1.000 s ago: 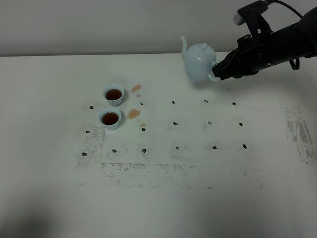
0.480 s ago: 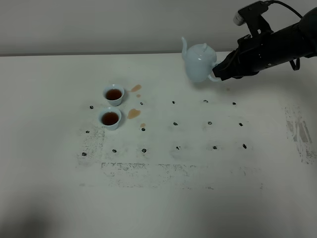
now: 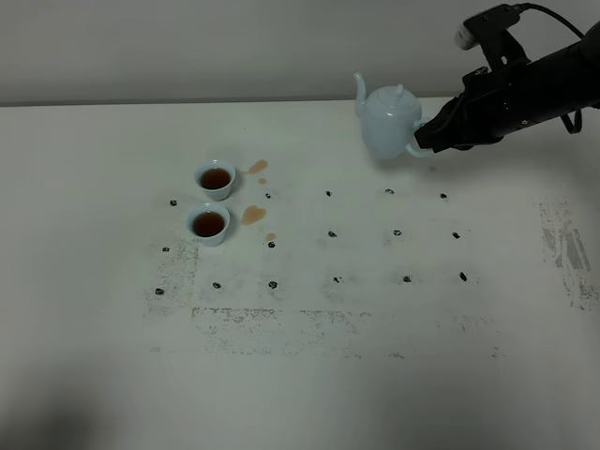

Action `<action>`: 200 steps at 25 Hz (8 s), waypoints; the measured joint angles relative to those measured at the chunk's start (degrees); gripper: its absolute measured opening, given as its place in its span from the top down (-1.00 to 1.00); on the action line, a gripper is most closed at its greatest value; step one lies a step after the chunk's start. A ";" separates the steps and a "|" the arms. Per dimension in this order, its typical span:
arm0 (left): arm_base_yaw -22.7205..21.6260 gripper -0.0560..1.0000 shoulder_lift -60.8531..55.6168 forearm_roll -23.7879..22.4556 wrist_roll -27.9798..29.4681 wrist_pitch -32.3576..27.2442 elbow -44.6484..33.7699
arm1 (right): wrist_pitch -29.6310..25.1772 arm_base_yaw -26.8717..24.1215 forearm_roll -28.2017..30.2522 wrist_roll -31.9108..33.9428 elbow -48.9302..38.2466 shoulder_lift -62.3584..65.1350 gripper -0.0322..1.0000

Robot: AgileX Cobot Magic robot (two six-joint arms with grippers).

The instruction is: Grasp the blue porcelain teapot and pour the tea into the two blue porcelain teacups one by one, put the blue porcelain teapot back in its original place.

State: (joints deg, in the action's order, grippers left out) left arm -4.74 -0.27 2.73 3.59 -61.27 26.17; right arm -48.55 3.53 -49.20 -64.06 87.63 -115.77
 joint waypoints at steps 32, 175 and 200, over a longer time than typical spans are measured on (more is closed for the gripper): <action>0.00 -0.48 0.00 0.00 0.00 0.00 0.00 | 9.73 -7.67 -9.27 -18.51 -15.93 0.30 0.85; 0.00 -0.48 0.00 0.00 0.00 0.00 0.00 | -16.79 -6.66 41.13 59.55 -57.20 97.90 -0.11; 0.00 -0.48 0.00 0.00 0.00 0.00 0.00 | -15.35 -3.22 40.67 58.51 -57.85 116.17 -0.11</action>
State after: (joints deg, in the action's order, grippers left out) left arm -4.74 -0.27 2.73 3.59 -61.27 26.17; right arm -63.90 0.31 -8.53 -5.55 29.78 0.40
